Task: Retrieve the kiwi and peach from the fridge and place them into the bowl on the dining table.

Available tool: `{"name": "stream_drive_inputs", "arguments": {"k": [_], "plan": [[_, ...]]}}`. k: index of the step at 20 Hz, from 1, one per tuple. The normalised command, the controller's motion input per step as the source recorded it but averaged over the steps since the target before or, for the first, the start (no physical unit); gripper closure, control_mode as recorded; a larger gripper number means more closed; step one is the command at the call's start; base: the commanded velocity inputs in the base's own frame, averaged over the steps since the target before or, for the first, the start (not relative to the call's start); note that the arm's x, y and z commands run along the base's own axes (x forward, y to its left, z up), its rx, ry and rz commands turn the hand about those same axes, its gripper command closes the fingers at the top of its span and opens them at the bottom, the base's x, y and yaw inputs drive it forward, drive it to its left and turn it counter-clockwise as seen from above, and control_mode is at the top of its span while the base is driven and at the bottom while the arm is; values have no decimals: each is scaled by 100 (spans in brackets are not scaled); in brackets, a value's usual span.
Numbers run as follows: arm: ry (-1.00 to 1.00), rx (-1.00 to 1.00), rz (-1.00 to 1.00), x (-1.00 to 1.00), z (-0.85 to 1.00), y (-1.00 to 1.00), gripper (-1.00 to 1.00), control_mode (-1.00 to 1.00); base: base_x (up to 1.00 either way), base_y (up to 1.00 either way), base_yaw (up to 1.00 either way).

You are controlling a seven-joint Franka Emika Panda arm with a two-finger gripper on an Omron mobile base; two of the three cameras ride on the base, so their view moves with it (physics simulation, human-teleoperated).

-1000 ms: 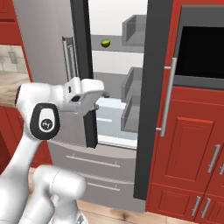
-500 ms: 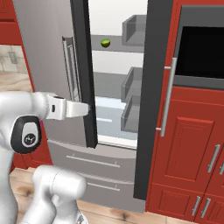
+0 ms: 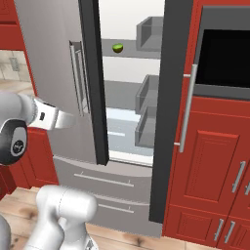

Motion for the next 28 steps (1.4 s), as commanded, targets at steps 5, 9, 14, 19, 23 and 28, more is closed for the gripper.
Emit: {"name": "stream_drive_inputs", "arguments": {"k": [5,9,14,19,23,28], "plan": [[-5,0,14,41,0,47,-100,-100,0,0,0],[0,2,13,86,0,1,-100,-100,0,0,0],[7,3,14,83,0,8,-100,-100,0,0,0],[11,0,4,75,0,26,-100,-100,0,0,0],[11,0,0,65,0,31,-100,-100,0,0,0],[5,0,0,76,0,19,-100,-100,0,0,0]]}}
